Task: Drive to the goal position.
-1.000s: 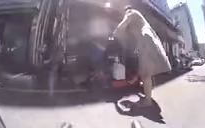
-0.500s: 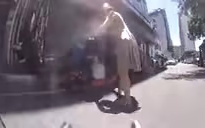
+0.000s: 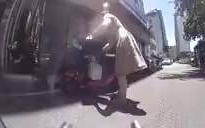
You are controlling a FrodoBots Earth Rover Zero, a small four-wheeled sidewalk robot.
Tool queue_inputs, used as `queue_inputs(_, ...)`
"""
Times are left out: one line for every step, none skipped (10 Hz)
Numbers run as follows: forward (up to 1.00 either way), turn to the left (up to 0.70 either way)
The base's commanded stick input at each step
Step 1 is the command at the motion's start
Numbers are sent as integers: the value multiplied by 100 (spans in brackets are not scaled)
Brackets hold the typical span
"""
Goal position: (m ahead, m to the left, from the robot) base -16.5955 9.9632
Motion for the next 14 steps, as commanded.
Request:
queue_inputs(0,-15)
queue_inputs(0,-40)
queue_inputs(0,-45)
queue_inputs(0,-45)
queue_inputs(0,-45)
queue_inputs(0,-45)
queue_inputs(0,-45)
queue_inputs(0,-45)
queue_inputs(0,-45)
queue_inputs(0,-45)
queue_inputs(0,-45)
queue_inputs(0,-45)
queue_inputs(0,-45)
queue_inputs(0,-45)
